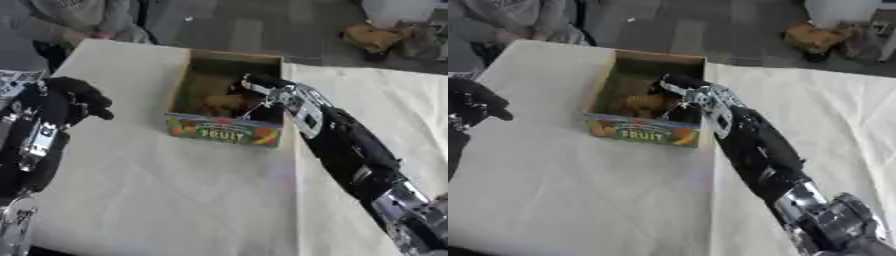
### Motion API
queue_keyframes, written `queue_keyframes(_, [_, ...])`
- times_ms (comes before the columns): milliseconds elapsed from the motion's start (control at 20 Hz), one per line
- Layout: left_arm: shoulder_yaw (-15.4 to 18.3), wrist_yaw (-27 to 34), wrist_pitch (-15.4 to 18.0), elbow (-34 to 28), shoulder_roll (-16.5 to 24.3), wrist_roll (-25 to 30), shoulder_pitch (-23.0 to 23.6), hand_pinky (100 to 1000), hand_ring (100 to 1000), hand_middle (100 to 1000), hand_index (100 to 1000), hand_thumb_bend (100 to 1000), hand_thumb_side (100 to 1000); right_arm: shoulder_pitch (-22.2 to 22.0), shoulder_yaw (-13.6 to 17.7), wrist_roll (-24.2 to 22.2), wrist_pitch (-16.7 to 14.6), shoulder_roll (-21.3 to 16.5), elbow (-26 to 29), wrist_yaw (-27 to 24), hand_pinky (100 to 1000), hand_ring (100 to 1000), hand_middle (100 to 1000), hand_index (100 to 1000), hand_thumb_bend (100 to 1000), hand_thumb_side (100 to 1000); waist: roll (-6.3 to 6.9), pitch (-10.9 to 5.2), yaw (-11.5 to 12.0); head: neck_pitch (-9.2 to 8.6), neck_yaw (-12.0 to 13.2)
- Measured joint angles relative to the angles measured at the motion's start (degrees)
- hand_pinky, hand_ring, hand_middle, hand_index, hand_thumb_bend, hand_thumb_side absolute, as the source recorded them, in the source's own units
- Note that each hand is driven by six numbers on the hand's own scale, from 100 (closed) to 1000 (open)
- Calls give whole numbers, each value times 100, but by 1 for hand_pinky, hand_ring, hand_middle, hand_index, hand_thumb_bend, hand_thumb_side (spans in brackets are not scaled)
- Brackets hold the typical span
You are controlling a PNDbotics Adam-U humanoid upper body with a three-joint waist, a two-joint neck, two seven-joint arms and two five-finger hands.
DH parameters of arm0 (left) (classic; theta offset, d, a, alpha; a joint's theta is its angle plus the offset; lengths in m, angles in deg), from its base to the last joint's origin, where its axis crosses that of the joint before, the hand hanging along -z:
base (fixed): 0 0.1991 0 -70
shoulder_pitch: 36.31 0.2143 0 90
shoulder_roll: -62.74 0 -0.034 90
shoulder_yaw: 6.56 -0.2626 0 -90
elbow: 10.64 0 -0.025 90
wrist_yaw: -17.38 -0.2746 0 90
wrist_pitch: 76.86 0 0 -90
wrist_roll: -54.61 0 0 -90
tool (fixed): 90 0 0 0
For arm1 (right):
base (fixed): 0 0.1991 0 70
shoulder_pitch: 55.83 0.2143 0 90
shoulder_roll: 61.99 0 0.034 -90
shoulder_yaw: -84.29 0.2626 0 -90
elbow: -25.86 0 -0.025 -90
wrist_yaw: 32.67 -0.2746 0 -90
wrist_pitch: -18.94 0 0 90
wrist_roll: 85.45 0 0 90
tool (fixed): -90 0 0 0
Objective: Pick up objects on the table and place them in the box.
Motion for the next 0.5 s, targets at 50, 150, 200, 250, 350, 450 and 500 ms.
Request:
queue_keyframes(50, [-7,0,-1,0,0,2,-1,617,660,599,715,100,475,-7,-3,-17,13,0,-13,8,779,864,825,920,100,695,-1,0,-2,-6,1])
queue_keyframes(150, [-27,0,-11,0,-1,19,-3,617,660,600,715,100,474,-41,-2,-106,54,1,-84,30,818,922,893,972,100,756,-8,-1,-20,-48,3])
queue_keyframes(200, [-29,0,-17,0,-2,33,-6,617,660,600,715,100,473,-34,5,-172,79,0,-103,30,847,956,931,997,100,772,-8,-8,-32,-55,5])
queue_keyframes(250, [-29,0,-16,0,-2,42,-6,617,660,600,715,100,473,-28,28,-223,106,-1,-112,25,851,960,936,999,100,773,-8,-11,-34,-64,8])
queue_keyframes(350, [-29,0,-16,0,-2,58,-7,617,660,600,715,100,473,-16,50,-287,151,-1,-104,3,872,985,963,1000,100,776,-8,-12,-35,-80,17])
queue_keyframes(450, [-30,0,-16,0,-3,68,-7,617,660,600,715,100,473,-16,64,-310,184,-2,-66,-42,883,992,971,1000,100,776,-7,-12,-40,-101,19])
queue_keyframes(500, [-30,0,-19,0,-3,73,-7,617,661,600,717,100,471,-16,65,-309,202,-4,-36,-68,887,998,976,1000,100,776,-6,-12,-45,-102,20])
